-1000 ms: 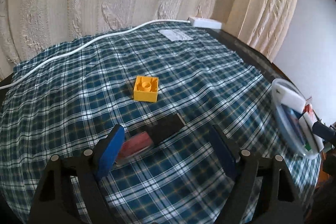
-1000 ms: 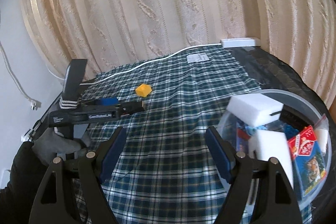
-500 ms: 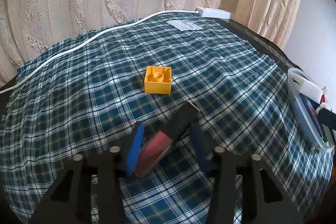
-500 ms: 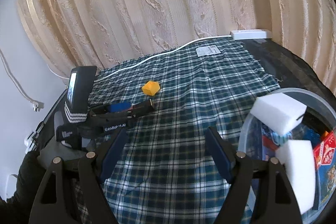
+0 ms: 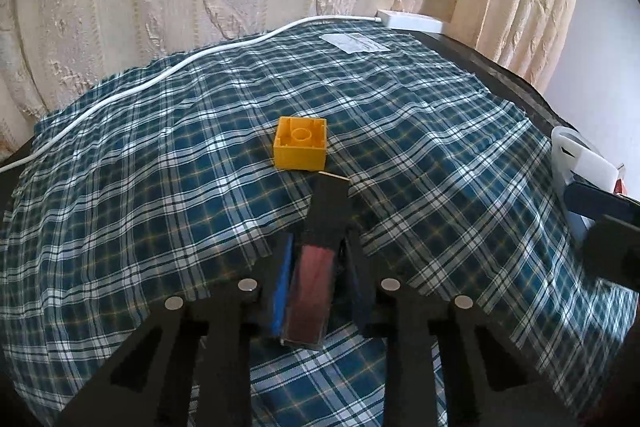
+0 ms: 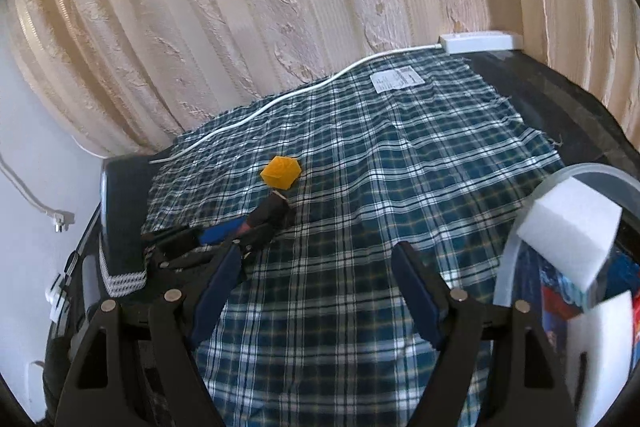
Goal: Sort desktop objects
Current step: 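Close the left tool on the red tube with the black cap, then move the right tool onto the yellow Lego block and close while the left tool holds the tube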
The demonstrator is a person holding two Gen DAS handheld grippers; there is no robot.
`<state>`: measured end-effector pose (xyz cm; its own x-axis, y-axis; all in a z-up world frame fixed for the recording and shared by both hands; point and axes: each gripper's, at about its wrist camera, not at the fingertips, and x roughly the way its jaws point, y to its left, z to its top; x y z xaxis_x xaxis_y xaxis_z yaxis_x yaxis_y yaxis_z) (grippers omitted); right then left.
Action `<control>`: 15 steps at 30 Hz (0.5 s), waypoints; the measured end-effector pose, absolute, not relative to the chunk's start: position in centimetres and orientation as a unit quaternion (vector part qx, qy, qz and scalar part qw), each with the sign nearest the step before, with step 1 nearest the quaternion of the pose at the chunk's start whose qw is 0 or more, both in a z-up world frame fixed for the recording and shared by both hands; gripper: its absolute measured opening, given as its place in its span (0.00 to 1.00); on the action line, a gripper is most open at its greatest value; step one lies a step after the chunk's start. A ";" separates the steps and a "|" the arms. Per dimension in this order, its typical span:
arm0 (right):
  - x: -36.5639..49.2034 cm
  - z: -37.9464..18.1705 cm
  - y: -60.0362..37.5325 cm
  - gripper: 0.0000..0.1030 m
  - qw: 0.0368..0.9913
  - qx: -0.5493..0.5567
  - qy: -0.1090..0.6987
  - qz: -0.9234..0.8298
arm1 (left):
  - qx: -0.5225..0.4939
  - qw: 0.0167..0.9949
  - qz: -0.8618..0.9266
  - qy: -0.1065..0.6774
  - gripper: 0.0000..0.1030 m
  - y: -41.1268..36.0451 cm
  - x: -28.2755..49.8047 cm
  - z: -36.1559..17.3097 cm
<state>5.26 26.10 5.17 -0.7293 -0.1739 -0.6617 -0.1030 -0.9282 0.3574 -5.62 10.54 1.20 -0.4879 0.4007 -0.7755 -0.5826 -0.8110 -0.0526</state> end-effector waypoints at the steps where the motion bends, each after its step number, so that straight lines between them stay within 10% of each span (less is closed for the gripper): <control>1: 4.8 5.1 26.1 0.78 0.017 0.370 -0.189 -0.909 | -0.416 0.284 0.857 0.106 0.25 10.4 -5.6 1.2; 15: -1.2 3.7 22.9 0.74 0.018 0.388 -0.148 -0.909 | -0.412 0.172 0.894 0.027 0.23 4.8 -8.2 2.1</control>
